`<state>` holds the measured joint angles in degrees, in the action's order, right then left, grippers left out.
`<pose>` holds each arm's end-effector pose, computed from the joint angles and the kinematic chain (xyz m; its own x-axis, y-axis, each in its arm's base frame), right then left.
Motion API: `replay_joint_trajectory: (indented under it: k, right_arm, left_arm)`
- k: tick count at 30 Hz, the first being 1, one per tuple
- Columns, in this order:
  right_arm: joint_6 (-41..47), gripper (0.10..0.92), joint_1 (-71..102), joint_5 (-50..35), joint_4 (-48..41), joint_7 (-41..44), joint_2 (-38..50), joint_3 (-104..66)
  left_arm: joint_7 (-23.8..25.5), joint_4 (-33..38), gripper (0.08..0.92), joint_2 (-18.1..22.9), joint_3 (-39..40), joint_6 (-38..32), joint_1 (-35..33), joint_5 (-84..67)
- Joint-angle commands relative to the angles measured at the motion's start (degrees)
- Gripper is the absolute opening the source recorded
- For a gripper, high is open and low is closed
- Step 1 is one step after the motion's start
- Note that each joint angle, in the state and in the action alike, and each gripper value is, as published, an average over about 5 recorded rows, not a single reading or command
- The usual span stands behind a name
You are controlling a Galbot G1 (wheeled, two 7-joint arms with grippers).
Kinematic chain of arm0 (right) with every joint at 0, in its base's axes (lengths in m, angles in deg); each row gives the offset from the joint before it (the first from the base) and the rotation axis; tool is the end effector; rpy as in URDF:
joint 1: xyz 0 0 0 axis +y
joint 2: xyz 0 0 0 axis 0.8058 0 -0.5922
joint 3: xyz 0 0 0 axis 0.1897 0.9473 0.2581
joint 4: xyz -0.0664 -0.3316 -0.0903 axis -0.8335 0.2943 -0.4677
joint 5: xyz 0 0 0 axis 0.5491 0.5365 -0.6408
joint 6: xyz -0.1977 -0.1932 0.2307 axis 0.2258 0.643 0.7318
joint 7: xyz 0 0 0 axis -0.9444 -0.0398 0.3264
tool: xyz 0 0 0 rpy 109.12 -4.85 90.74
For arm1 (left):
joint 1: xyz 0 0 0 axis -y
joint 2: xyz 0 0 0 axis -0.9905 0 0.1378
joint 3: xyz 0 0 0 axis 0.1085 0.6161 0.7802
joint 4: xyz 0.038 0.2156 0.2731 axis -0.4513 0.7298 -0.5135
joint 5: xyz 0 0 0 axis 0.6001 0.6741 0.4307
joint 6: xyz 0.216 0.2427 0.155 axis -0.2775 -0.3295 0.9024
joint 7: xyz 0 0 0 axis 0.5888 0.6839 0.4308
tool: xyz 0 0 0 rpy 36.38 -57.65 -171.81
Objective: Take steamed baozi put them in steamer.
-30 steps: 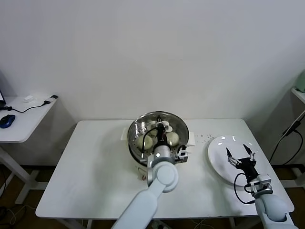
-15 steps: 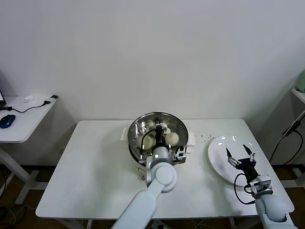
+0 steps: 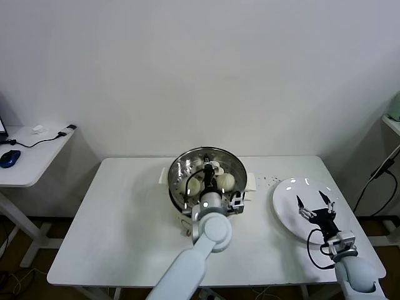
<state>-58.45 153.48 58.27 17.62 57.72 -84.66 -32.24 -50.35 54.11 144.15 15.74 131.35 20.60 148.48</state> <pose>0.2870 -0.2161 -0.4028 -0.9899 -0.0570 0.1300 -0.0839 0.9738 -0.2115 0.3532 -0.2340 -0.2745 -0.9942 -0.0790 0.0732 0.0731 0.0043 0.9973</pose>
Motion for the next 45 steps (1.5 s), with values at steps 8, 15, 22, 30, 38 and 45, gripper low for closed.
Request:
replay_joint_trajectory:
  k: [8, 15, 22, 30, 38, 45]
  right_arm:
    - [0.00, 0.823, -0.18, 0.34, -0.31, 0.10, -0.07, -0.29]
    - [0.08, 0.823, -0.32, 0.43, -0.40, 0.12, -0.19, -0.42]
    - [1.42, 0.823, -0.38, 0.14, -0.02, -0.62, -0.10, -0.70]
    - [3.57, 0.823, -0.19, 0.73, 1.14, -0.20, -0.03, -0.82]
    - [4.41, 0.823, -0.20, -1.01, 2.61, -0.81, -1.11, -0.77]
    - [4.51, 0.823, 0.27, -1.56, 3.76, -1.45, -2.25, -0.96]
  left_arm:
    - [5.12, 6.32, 0.250, -2.60, 0.96, 2.79, -1.05, 0.72]
    - [6.78, 11.81, 0.475, -4.88, 1.87, 2.79, -2.48, 0.46]
    - [7.61, 18.77, 0.674, -7.92, 2.24, 2.79, -5.28, -0.69]
    - [5.33, 29.15, 0.820, -12.71, 0.09, 2.79, -11.62, -6.50]
    - [-9.34, 37.10, 0.823, -16.34, -11.49, -3.78, -20.74, -28.82]
    - [-27.22, 38.10, 0.823, -18.06, -29.56, -17.26, -28.26, -62.91]
